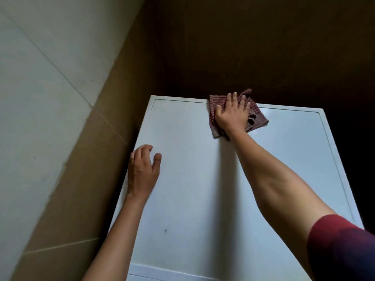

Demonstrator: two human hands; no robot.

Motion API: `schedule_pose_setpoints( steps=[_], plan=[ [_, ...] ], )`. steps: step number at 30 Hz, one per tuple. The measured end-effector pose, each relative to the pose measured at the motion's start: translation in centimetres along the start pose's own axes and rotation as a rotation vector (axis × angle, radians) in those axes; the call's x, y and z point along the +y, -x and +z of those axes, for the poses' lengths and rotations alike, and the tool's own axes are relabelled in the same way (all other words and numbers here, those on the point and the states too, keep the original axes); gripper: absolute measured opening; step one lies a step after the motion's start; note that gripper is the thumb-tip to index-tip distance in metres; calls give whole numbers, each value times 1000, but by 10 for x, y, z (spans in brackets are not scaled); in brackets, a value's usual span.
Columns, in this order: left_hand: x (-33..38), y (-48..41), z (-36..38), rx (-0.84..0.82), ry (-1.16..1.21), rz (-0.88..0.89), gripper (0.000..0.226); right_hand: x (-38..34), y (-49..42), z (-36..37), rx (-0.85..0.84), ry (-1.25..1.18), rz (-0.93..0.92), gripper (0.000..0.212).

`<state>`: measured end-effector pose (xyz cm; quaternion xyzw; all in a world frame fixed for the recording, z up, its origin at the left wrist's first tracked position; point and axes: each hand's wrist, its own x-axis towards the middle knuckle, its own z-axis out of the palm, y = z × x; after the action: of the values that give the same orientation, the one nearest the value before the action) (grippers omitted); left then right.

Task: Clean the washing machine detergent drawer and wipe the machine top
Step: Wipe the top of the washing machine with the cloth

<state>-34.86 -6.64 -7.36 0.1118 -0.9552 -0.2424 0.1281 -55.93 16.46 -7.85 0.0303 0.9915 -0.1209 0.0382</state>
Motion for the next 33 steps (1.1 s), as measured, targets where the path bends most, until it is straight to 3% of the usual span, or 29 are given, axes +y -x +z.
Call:
schedule_pose_setpoints(
  steps=[11, 20, 27, 33],
  plan=[
    [-15, 1, -8, 117, 387, -115, 43, -166, 52, 46, -81, -29, -424, 67],
    [-24, 45, -22, 252, 392, -263, 35, -177, 131, 54, -114, -21, -563, 67],
    [-43, 101, -45, 361, 462, -482, 23, -175, 219, 62, -142, -10, -629, 65],
    [-53, 154, -60, 364, 449, -523, 25, -165, 295, 65, -152, -2, -652, 67]
  ],
)
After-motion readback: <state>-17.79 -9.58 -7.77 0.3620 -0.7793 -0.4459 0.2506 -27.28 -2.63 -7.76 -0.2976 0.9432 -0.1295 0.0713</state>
